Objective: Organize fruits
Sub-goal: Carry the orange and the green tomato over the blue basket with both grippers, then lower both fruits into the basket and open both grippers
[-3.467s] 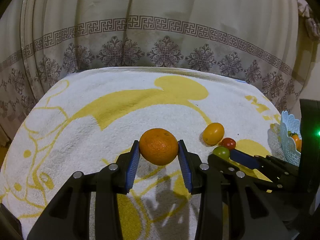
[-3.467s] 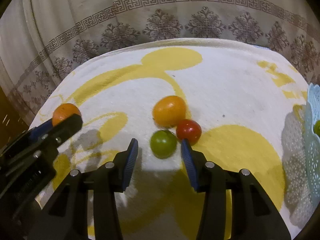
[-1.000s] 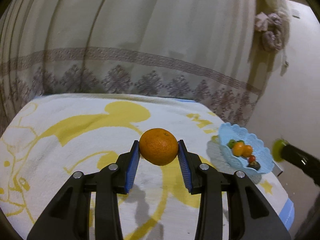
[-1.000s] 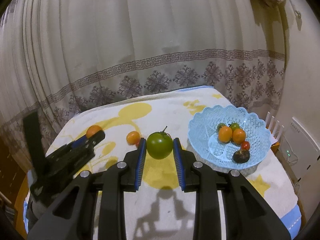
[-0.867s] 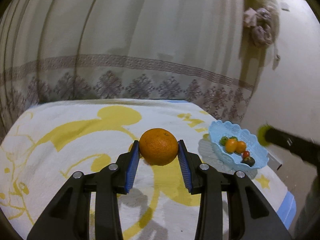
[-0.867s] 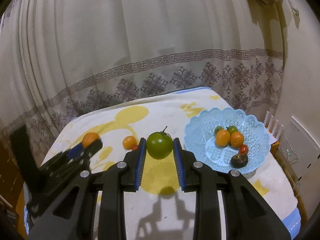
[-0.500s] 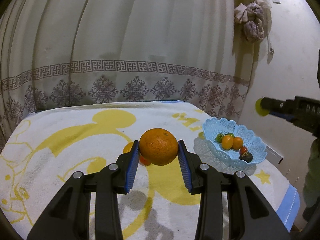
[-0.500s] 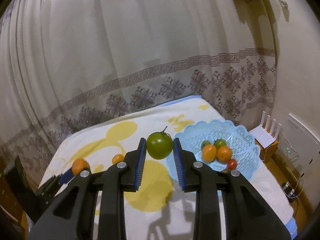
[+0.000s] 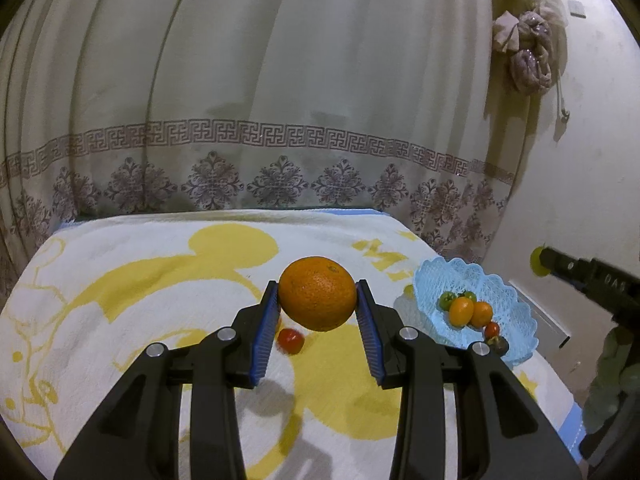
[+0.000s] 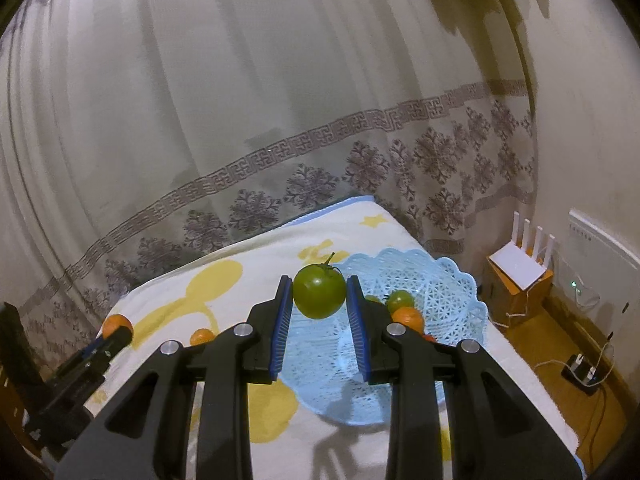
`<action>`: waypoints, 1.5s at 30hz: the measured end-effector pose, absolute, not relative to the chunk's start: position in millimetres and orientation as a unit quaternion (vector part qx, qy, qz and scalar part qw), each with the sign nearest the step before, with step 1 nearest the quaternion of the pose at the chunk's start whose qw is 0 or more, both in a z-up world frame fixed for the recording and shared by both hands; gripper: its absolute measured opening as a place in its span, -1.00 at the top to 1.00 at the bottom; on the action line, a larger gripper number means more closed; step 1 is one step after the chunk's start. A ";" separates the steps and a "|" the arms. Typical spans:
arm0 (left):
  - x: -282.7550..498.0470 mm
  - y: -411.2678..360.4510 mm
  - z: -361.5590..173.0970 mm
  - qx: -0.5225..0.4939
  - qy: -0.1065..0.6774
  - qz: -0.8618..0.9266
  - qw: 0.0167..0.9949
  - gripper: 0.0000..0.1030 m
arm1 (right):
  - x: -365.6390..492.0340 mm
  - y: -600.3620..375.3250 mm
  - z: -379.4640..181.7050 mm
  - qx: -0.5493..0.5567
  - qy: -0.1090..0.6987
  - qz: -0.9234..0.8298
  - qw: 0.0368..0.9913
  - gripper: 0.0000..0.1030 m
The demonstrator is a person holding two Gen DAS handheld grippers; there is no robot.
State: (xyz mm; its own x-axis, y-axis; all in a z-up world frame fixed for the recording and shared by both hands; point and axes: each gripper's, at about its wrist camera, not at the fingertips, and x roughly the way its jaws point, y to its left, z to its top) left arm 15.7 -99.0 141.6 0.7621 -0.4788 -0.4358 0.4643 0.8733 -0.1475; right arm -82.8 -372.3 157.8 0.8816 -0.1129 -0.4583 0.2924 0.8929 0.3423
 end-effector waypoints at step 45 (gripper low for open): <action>49.3 -236.1 109.6 0.012 0.302 -0.372 0.877 -0.29 | -63.6 -450.0 103.9 0.263 0.233 -0.154 0.924 0.11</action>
State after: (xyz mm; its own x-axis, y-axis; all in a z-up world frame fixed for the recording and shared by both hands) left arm 49.3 -236.1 109.6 0.5402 -0.6458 -0.5395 0.6602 0.7228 -0.2041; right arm -63.6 -450.0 103.9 0.8442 -0.1618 -0.5110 0.4067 0.8144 0.4140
